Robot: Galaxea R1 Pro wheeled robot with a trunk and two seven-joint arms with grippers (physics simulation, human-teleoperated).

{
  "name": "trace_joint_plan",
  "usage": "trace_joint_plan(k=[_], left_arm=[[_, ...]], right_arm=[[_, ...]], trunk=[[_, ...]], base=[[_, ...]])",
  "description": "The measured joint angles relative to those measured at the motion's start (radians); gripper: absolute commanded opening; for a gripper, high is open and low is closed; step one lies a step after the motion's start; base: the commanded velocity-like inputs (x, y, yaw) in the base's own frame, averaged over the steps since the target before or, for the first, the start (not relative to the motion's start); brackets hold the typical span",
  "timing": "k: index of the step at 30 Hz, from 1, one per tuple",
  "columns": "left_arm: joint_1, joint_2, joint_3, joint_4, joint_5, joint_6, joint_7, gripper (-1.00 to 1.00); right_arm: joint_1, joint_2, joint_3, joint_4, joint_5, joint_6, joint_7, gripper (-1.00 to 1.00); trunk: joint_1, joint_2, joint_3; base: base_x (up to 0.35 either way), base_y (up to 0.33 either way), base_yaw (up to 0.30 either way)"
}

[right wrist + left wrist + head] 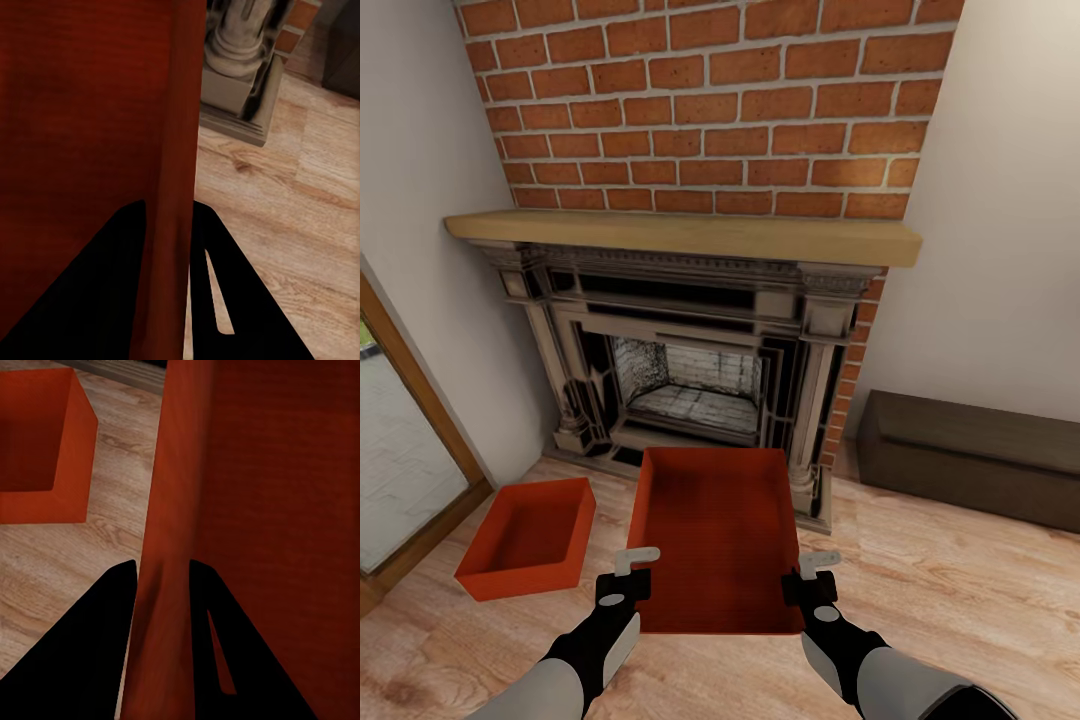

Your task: Move the two storage containers from the living room to the garage. In the garage, place one container on the floor and stack the other container on top of it (either order is fine).

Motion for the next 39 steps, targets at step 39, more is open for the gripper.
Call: trace_joint_plan(k=[39], left_arm=[[-0.001, -0.003, 0.025, 0.146, 0.025, -0.091, -0.018, -1.00]], right_arm=[[0.013, 0.004, 0.049, 0.052, -0.014, 0.002, 0.003, -1.00]], trunk=[[0.000, 0.000, 0.000]], base=[[0.000, 0.000, 0.000]])
